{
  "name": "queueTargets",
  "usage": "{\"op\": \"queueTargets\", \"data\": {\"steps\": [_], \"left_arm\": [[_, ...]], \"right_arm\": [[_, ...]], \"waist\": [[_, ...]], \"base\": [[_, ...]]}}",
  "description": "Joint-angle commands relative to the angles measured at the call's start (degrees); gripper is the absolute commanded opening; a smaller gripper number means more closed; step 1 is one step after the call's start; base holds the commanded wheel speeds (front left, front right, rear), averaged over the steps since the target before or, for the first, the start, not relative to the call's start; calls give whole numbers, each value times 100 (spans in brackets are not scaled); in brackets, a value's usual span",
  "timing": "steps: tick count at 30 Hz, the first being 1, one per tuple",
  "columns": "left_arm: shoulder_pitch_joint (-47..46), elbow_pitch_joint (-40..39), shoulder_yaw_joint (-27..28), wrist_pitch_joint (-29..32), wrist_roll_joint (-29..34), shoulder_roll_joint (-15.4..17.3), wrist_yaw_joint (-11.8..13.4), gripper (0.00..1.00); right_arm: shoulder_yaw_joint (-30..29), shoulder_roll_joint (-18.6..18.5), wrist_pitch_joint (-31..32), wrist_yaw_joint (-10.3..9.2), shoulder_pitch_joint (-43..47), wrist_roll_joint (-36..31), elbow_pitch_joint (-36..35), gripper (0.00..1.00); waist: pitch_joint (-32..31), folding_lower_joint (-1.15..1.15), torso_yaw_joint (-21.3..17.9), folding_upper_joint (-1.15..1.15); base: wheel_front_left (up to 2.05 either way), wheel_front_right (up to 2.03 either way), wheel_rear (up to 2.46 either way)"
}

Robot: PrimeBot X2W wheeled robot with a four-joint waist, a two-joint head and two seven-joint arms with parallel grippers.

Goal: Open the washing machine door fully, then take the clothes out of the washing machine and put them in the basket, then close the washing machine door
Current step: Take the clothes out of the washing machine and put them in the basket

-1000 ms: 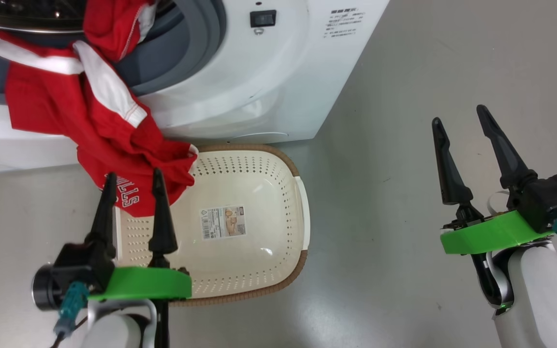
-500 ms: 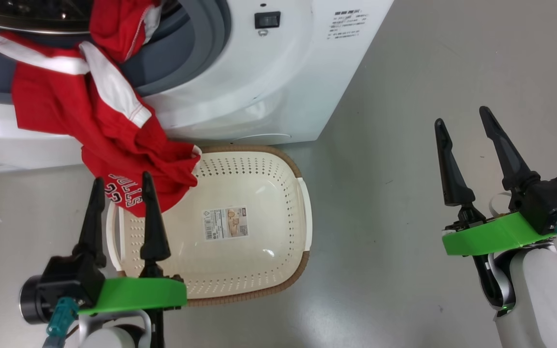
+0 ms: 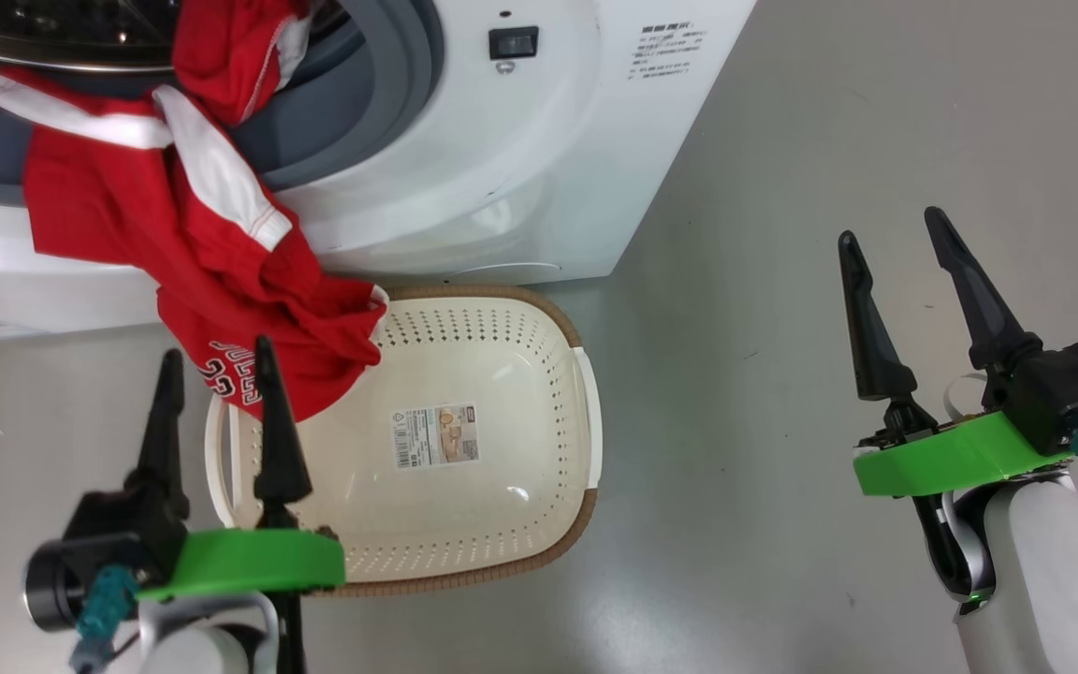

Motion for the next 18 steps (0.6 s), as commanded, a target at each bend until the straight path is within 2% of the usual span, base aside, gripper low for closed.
{"op": "queueTargets", "data": {"steps": [1, 9, 18], "left_arm": [[-172, -26, 240, -34, -63, 131, -37, 100], [-765, 521, 315, -23, -140, 247, -195, 100], [-1802, 1463, 440, 223, -184, 654, -452, 100]], "right_arm": [[152, -1, -36, 3, 121, 98, -133, 100], [214, 1, -36, 3, 97, 123, -151, 100], [276, -23, -36, 3, 65, 278, -121, 100]], "waist": [[4, 0, -3, 0], [38, 0, -41, 0], [134, 0, -153, 0]], "base": [[0, 0, 0], [0, 0, 0], [0, 0, 0]]}}
